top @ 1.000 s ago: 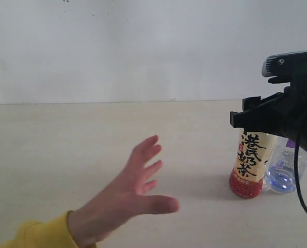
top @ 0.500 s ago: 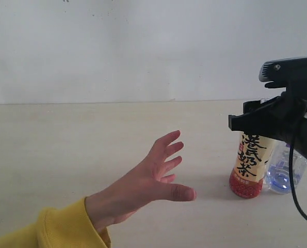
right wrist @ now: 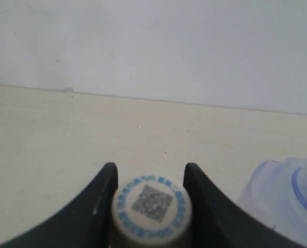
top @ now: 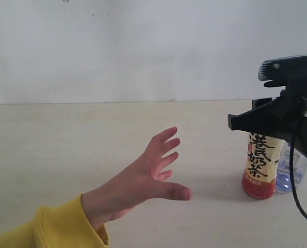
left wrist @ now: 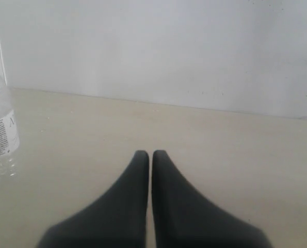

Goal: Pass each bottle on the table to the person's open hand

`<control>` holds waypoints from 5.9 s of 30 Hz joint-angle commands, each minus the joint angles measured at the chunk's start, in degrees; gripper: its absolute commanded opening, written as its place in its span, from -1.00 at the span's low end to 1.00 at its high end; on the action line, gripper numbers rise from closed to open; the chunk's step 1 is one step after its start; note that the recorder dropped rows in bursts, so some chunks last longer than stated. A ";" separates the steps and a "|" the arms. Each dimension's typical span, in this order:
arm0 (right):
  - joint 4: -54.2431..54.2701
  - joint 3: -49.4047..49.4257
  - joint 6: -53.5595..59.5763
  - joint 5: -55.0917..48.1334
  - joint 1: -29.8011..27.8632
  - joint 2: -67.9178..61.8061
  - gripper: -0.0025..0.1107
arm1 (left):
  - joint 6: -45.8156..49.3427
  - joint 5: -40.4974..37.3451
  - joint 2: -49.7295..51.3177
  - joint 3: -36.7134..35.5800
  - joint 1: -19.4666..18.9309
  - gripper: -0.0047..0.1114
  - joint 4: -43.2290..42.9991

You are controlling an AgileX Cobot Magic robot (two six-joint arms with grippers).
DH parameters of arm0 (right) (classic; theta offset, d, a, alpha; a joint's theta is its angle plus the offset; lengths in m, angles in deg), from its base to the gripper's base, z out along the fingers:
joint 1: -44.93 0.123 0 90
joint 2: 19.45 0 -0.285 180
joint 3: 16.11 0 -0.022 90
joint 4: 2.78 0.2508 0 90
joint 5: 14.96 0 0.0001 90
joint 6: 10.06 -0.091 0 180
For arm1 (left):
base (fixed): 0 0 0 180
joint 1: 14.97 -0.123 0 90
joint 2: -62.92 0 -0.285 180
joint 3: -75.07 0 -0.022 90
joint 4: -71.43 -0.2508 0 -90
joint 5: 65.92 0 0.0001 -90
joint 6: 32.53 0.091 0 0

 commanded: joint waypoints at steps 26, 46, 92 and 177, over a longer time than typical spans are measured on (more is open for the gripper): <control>-40.85 -7.31 -37.24 -15.11 18.31 9.47 -0.70 | -0.06 0.04 -0.15 0.22 -0.15 -0.85 -0.24; 0.39 -7.60 8.82 -22.99 -10.15 28.19 0.47 | -0.06 0.04 -0.15 0.22 -0.15 -0.85 -0.24; -5.77 -5.86 -2.39 -25.60 -23.47 6.35 -0.79 | -0.06 0.04 -0.15 0.22 -0.15 -0.85 -0.24; -2.90 0.51 0.56 -40.87 -24.50 58.22 -0.91 | -0.06 0.04 -0.15 0.22 -0.15 -0.85 -0.24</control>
